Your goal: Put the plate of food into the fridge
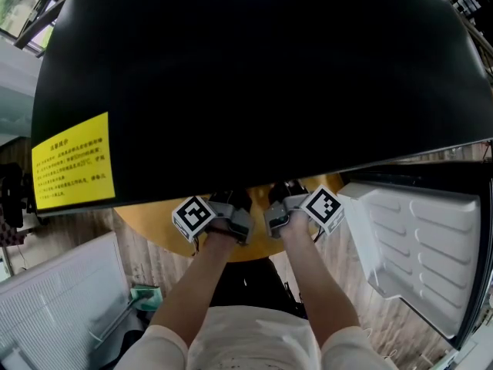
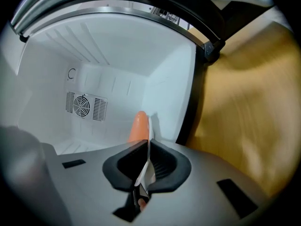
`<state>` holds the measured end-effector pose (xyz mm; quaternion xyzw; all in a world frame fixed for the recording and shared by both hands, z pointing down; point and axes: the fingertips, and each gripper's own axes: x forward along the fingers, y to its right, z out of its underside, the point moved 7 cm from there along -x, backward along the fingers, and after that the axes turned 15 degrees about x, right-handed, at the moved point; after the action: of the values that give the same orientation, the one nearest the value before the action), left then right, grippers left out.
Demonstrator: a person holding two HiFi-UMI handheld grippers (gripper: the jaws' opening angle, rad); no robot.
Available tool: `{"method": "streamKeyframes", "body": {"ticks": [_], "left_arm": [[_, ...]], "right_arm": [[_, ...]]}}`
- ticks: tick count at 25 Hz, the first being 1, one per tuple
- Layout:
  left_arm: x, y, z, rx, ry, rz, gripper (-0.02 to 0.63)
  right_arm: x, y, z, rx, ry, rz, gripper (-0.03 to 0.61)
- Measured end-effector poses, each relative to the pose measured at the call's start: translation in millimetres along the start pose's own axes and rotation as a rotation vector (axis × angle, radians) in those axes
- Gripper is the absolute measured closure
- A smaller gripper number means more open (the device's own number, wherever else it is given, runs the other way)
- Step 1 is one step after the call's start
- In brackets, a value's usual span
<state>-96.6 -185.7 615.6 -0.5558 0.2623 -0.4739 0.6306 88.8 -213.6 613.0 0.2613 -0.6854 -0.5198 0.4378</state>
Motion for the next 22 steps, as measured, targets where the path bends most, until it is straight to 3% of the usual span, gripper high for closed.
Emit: {"method": "streamKeyframes", "body": {"ticks": [15, 22], "left_arm": [[6.7, -0.1, 1.5, 0.061, 0.050, -0.080, 0.581], [6.8, 1.7, 2.0, 0.096, 0.037, -0.078, 0.581]], "right_arm": [[9.5, -2.0, -1.9, -0.029, 0.044, 0.003, 0.541], [8.4, -2.4, -3.2, -0.072, 0.051, 0.010, 0.541]]}}
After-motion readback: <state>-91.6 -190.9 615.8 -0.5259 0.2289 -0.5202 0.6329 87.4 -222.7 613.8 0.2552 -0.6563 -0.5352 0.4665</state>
